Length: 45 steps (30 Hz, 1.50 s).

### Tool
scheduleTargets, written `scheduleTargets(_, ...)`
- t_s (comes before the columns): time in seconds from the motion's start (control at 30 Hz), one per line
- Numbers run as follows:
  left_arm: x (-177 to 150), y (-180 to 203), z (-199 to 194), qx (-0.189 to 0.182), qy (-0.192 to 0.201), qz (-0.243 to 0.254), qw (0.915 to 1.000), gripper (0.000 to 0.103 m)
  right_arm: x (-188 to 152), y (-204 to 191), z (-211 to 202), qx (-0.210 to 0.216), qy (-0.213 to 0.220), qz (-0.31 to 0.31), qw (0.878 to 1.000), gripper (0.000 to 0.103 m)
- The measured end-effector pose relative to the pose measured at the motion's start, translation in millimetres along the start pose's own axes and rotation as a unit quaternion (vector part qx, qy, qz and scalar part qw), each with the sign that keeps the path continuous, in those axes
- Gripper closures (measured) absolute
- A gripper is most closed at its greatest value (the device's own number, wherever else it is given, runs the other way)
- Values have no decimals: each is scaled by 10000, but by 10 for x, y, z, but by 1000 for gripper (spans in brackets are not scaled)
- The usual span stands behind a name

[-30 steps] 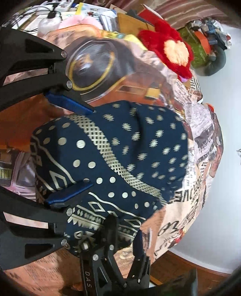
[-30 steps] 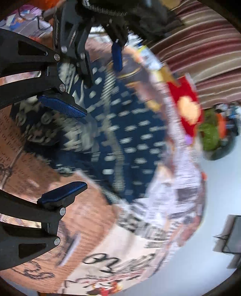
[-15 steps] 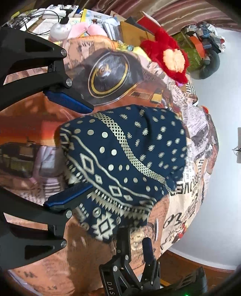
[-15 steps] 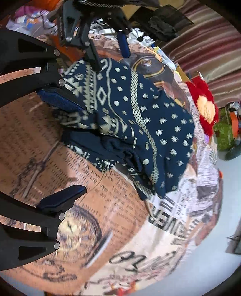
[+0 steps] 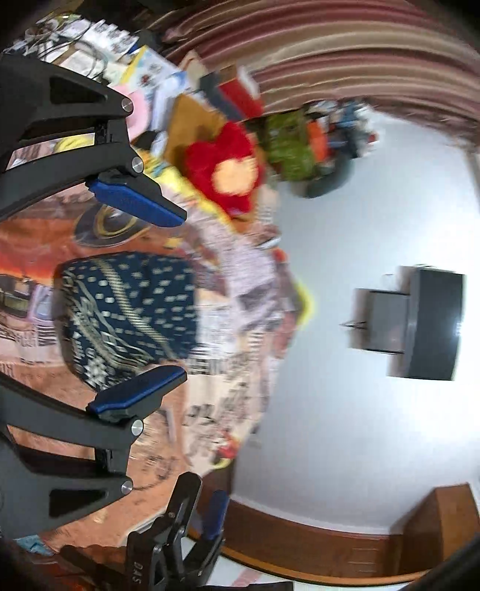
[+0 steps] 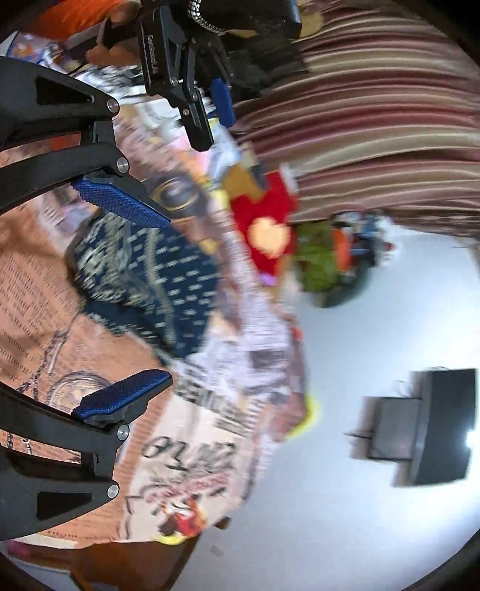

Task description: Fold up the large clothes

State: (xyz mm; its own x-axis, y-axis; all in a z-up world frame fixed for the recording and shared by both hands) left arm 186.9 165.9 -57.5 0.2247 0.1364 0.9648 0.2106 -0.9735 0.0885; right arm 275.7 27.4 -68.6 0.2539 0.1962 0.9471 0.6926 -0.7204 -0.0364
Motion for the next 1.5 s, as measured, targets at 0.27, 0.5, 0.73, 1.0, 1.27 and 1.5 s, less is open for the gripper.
scheduleTargets(0.27, 459, 200, -700, 98, 1047, 82, 9944, 26, 568, -275, -856, -140, 1389, 138, 9901, 25)
scheduleTargets(0.5, 522, 375, -1084, 242, 1585, 219, 9868, 26, 613, -440, -1334, -494, 2038, 207, 9775, 19)
scheduleTargets(0.73, 395, 450, -1211, 314, 1677, 213, 9851, 7, 513, -469, -1471, -768, 2077, 154, 9751, 5)
scheduleTargets(1.0, 372, 442, -1193, 251, 1640, 52, 9861, 3, 448, -506, -1489, -846, 1983, 68, 9765, 0)
scheduleTargets(1.27, 356, 440, -1171, 236, 1612, 42, 9866, 3, 420, -517, -1489, -883, 1957, 42, 9767, 0)
scheduleTargets(1.5, 291, 451, -1131, 211, 1538, 30, 9879, 2, 391, -500, -1468, -909, 1879, 32, 9780, 0)
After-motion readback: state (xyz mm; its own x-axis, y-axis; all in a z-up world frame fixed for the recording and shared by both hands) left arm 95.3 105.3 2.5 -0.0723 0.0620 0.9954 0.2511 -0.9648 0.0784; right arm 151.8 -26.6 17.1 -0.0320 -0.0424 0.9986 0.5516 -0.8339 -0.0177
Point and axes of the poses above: each gripper's, at about its wrist camera, not at the fingertips, and z roughly the way its jaws point, y to its right, x to its top, the point moved 7 cm from there along z, roughly the way its jaws point, and after that the axes turned 13 degrees about y, right-handed, at the moved point
